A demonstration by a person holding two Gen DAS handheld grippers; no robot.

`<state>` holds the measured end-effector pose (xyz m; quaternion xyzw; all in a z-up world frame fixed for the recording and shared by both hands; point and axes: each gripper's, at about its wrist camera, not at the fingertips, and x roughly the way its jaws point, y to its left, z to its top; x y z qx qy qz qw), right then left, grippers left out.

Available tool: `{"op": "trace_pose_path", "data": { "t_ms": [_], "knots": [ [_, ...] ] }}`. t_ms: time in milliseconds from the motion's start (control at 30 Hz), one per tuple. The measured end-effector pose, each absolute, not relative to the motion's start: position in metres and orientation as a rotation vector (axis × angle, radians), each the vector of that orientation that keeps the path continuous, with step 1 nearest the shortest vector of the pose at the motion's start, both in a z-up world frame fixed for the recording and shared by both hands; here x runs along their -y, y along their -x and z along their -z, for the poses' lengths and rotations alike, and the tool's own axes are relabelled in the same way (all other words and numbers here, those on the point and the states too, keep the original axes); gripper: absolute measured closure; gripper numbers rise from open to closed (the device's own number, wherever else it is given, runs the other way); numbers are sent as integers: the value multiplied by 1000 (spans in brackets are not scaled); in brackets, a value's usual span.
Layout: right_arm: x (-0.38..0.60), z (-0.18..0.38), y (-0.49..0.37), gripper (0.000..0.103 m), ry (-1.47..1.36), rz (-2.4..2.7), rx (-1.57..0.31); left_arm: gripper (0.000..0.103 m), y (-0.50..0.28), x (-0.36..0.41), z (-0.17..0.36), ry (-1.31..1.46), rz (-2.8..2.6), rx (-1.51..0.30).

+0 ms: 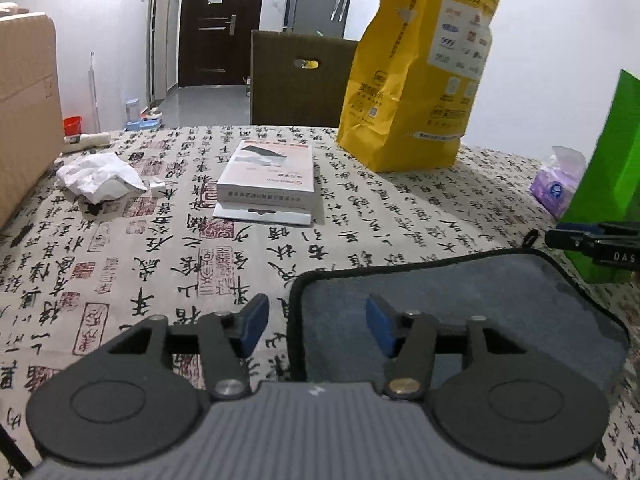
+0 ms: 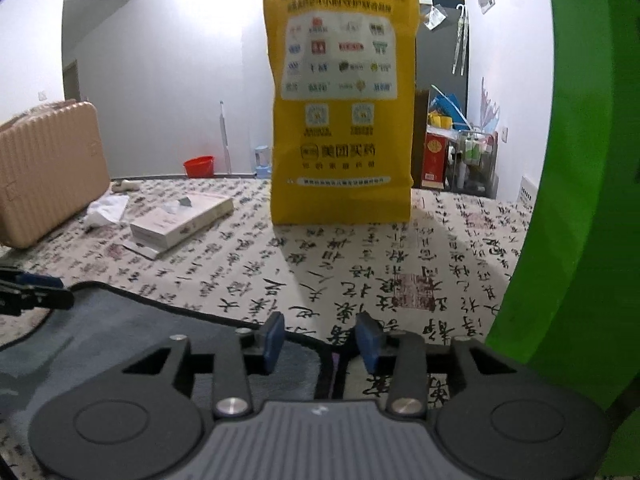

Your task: Fold towel

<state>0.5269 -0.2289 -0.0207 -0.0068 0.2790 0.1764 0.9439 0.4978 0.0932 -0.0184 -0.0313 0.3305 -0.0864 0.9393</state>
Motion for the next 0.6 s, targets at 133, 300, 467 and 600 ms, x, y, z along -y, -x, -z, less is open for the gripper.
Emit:
{"op": "trace_pose_path", "data": {
  "t_ms": [133,300,467,600],
  "knots": [
    [231,12,-511,55,4,-372,-555,36,-483,-88,12,52,179,-662],
    [233,9,-496,46,0,-376,-565,15,-470,-85,7,53,141,-666],
    [233,4,-478,16,19,-376,-553,4,-455,-89,2,83,93,-656],
    [235,1,-460,16,23,-375,-548,4,-441,-90,-1,101,80,-648]
  ]
}}
